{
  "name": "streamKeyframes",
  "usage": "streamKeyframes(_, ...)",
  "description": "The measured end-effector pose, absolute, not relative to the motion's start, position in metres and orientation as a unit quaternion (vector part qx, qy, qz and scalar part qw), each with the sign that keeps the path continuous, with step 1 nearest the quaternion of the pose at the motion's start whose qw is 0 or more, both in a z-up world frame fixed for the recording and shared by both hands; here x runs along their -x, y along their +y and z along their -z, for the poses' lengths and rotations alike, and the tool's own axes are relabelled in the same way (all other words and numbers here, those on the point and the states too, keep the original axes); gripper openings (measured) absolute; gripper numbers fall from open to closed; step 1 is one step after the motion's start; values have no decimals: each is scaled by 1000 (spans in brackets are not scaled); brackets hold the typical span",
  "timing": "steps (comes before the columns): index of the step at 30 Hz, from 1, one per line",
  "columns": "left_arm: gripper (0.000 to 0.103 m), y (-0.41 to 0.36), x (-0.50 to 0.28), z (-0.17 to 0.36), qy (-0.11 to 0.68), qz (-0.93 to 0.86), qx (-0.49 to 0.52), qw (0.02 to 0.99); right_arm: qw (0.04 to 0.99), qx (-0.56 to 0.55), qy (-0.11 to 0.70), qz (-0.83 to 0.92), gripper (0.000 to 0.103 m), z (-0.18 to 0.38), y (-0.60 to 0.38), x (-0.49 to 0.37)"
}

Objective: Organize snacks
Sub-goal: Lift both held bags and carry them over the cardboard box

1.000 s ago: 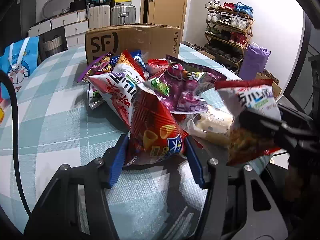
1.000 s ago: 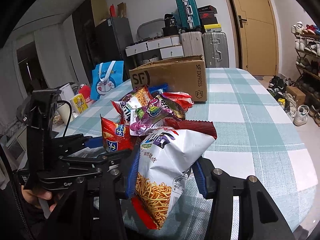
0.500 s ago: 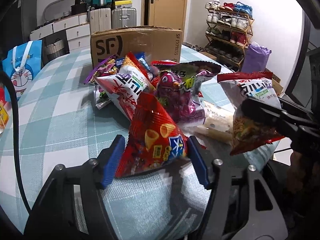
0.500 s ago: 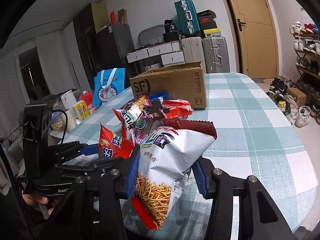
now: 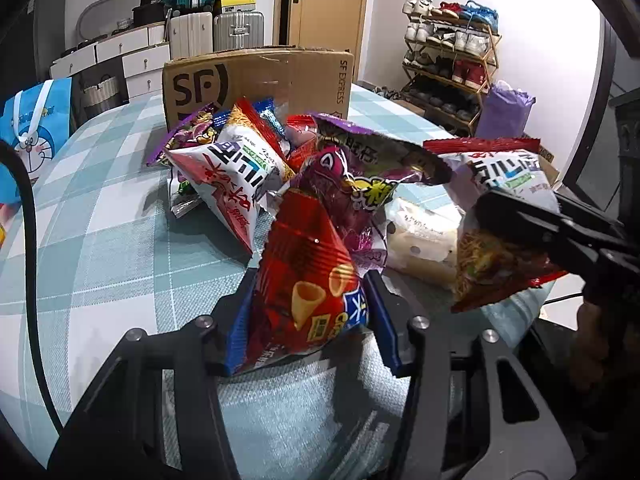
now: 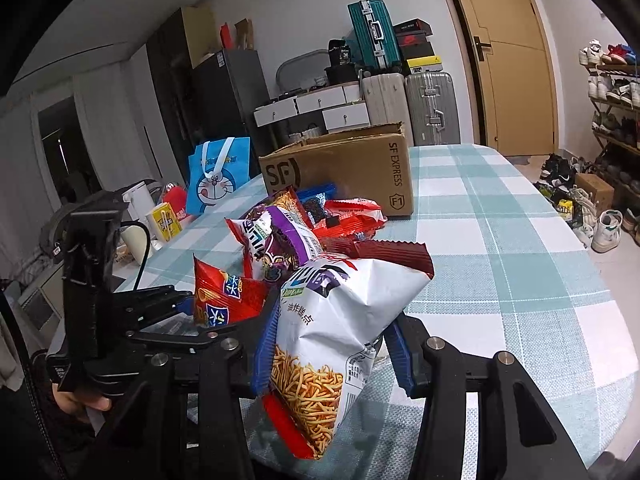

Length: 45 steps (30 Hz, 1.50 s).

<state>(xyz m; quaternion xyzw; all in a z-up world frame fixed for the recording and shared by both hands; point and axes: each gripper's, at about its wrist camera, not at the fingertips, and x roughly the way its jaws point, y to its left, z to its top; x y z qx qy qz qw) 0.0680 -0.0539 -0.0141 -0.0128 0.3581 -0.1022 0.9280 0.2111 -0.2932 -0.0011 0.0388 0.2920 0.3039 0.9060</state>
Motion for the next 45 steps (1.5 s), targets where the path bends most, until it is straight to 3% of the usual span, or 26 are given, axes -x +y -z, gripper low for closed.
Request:
streamKeyframes(25, 47, -15, -36, -68, 271, 86, 64, 956, 909, -38, 258, -324, 49, -37, -291, -235)
streamKeyframes(45, 47, 14, -133, -135, 239, 32, 79, 967, 909, -62, 251, -326, 49, -98, -276, -332)
